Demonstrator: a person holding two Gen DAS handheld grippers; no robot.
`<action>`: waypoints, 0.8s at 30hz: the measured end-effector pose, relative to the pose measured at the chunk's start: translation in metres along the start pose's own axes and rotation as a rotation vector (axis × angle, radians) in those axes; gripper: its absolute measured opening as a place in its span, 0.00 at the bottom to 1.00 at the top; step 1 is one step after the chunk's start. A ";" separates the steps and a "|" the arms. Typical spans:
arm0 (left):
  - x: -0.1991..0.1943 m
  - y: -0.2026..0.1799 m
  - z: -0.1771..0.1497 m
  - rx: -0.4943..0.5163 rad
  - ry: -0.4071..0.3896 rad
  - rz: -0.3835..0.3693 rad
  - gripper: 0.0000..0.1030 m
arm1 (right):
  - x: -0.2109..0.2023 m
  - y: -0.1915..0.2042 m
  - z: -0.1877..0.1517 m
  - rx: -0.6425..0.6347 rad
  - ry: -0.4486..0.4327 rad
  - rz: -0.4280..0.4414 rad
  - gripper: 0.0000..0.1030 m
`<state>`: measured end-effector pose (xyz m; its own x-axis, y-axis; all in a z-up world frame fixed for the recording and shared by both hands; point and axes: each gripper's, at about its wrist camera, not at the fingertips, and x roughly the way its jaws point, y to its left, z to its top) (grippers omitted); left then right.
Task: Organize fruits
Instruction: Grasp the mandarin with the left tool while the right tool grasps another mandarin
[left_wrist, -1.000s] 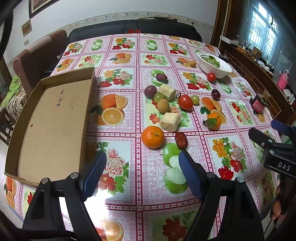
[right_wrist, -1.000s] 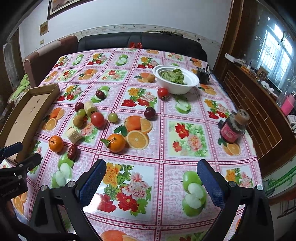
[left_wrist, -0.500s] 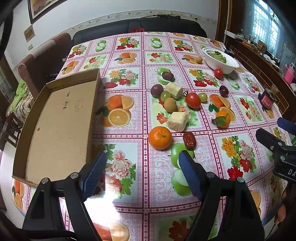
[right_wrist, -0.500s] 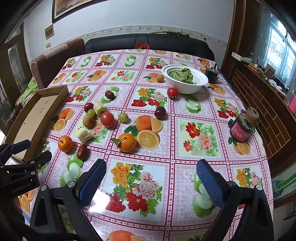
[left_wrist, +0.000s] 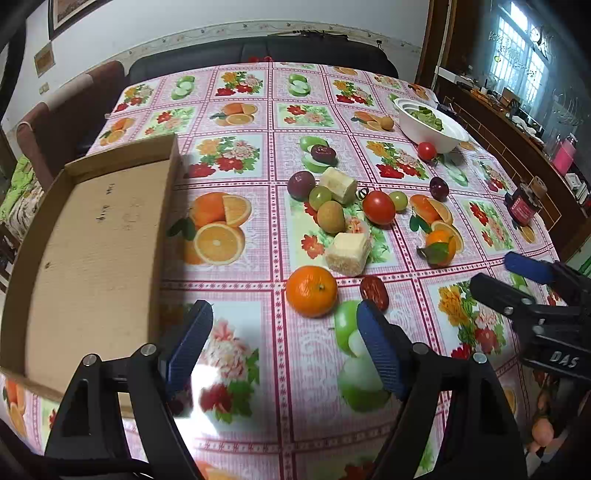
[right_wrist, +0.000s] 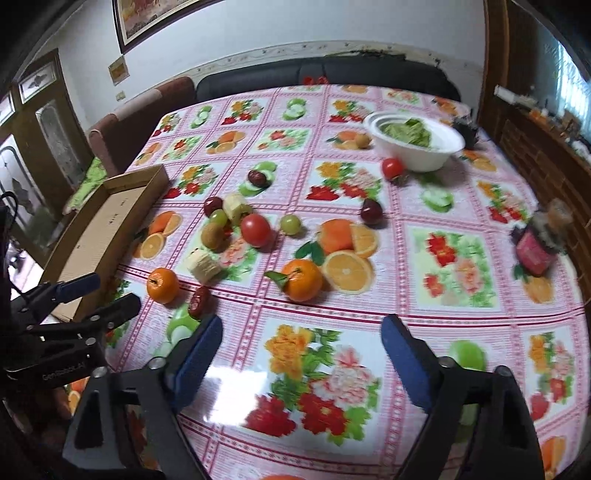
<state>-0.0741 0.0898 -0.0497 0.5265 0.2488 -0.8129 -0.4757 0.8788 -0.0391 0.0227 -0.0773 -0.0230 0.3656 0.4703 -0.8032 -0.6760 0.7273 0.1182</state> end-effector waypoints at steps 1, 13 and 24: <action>0.003 -0.001 0.001 0.002 0.002 -0.003 0.78 | 0.004 0.001 0.001 -0.002 0.005 0.006 0.78; 0.043 -0.007 0.010 0.039 0.051 -0.006 0.58 | 0.056 0.005 0.021 -0.044 0.039 0.003 0.62; 0.043 -0.012 0.010 0.053 0.065 -0.048 0.33 | 0.071 -0.002 0.022 -0.045 0.065 -0.008 0.36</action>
<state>-0.0386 0.0939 -0.0781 0.5002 0.1803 -0.8469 -0.4120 0.9099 -0.0496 0.0644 -0.0344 -0.0672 0.3296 0.4304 -0.8403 -0.7017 0.7071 0.0869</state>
